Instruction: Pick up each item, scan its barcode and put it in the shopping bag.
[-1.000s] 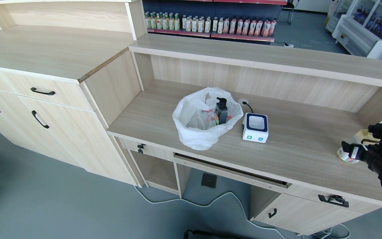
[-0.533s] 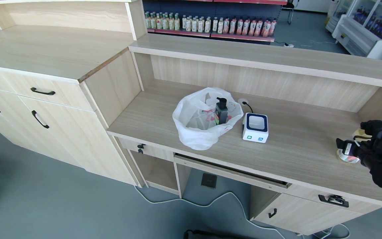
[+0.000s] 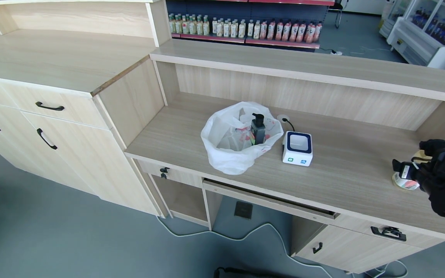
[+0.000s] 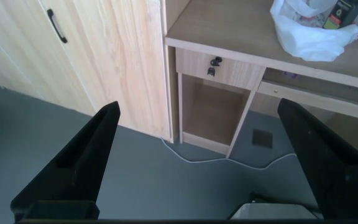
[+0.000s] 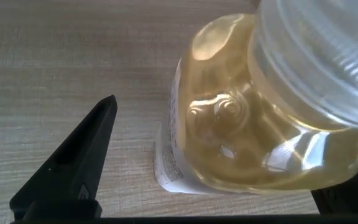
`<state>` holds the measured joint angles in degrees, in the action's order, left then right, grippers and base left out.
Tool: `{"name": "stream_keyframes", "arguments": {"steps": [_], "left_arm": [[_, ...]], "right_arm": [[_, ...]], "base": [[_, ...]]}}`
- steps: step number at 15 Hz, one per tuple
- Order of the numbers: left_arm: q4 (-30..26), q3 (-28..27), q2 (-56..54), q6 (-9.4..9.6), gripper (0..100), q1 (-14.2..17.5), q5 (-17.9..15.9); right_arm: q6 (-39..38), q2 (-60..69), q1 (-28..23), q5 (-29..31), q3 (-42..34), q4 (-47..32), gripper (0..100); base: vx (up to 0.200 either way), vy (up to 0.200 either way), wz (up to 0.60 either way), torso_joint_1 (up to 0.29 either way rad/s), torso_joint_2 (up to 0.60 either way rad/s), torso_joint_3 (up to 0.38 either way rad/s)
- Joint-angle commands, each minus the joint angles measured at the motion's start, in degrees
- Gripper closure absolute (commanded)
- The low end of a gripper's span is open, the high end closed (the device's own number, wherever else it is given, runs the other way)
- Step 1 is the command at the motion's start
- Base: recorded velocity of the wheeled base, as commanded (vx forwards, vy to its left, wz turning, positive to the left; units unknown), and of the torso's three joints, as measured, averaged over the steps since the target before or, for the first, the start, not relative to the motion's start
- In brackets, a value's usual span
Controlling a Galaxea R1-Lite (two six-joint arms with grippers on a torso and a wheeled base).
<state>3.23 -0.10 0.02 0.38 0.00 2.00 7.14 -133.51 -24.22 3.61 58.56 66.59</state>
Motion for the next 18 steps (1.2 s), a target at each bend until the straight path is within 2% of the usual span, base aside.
{"name": "stream_keyframes", "arguments": {"steps": [1,9,10,18], "left_arm": [[0.0,0.0,0.0,-0.03,0,0.0,0.0],[0.0,0.0,0.0,-0.03,0,0.0,0.0],[0.0,0.0,0.0,-0.03,0,0.0,0.0],[0.0,0.0,0.0,-0.03,0,0.0,0.0]], "right_arm": [[0.9,-1.1,0.0,0.0,0.3,0.0,0],[1.6,-2.5,0.0,-0.4,2.6,0.0,0],[1.6,-2.4,0.0,-0.4,2.7,0.0,100],[3.4,-2.4,-1.0,-0.1,2.8,0.2,100]], "base": [[0.000,0.000,0.00,0.000,0.00,0.000],[0.000,0.000,0.00,0.000,0.00,0.000],[0.000,0.000,0.00,0.000,0.00,0.000],[0.000,0.000,0.00,0.000,0.00,0.000]]}}
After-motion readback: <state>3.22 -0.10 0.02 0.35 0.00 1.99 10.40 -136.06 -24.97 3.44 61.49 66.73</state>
